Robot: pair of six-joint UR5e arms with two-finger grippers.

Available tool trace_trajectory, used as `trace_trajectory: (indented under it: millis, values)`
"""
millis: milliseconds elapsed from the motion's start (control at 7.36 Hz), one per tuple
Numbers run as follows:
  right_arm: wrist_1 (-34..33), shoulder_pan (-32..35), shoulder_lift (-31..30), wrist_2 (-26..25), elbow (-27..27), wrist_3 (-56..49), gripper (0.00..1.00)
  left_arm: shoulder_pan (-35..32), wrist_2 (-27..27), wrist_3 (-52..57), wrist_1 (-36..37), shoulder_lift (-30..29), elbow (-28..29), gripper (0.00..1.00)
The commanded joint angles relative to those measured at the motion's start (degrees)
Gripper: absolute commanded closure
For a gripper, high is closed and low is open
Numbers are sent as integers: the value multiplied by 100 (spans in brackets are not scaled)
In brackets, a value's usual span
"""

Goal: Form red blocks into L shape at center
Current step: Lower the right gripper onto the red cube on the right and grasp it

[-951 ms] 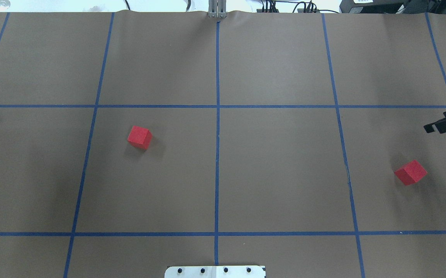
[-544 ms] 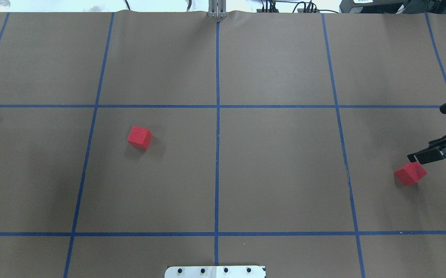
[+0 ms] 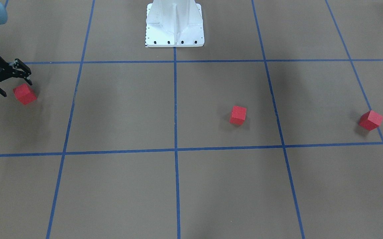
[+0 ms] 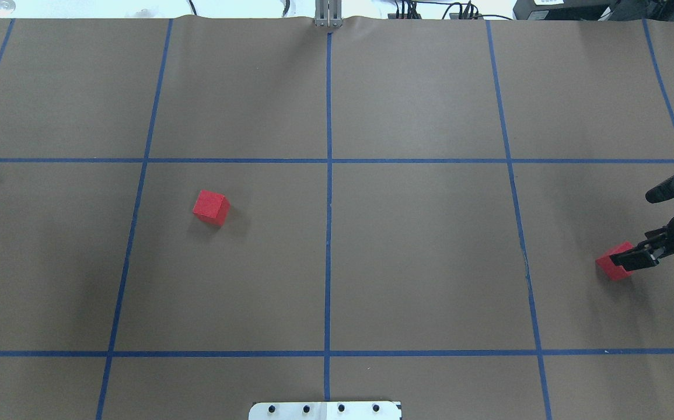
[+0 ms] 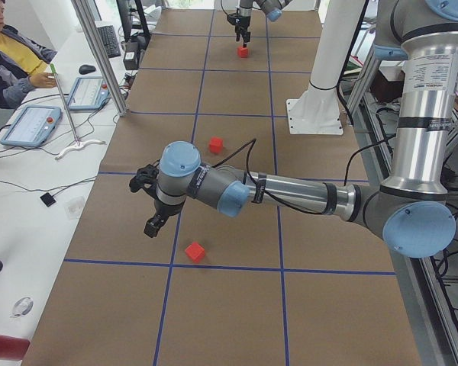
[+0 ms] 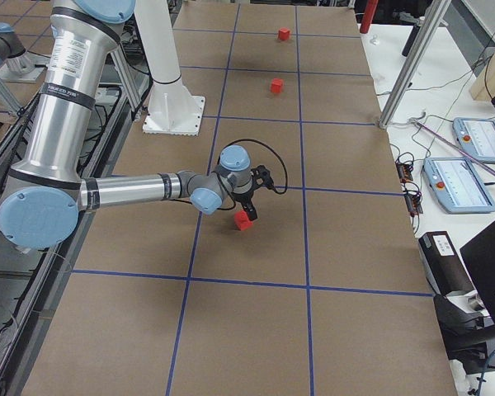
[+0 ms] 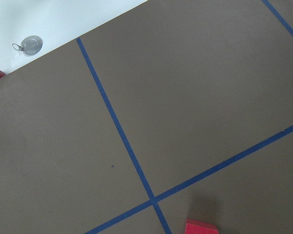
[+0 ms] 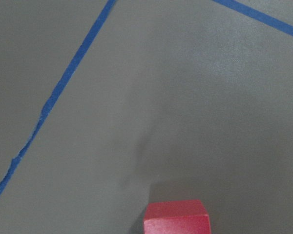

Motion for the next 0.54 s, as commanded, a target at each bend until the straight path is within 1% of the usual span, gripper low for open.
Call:
trace_trajectory:
  millis: [0, 272, 408]
  values:
    - [31, -99, 8, -88, -140, -210, 3, 0, 0, 9, 0, 11, 0, 0]
    - [31, -142, 8, -88, -211, -274, 4, 0, 0, 9, 0, 11, 9, 0]
    - [22, -160, 8, -88, -228, -274, 11, 0, 0, 9, 0, 11, 9, 0]
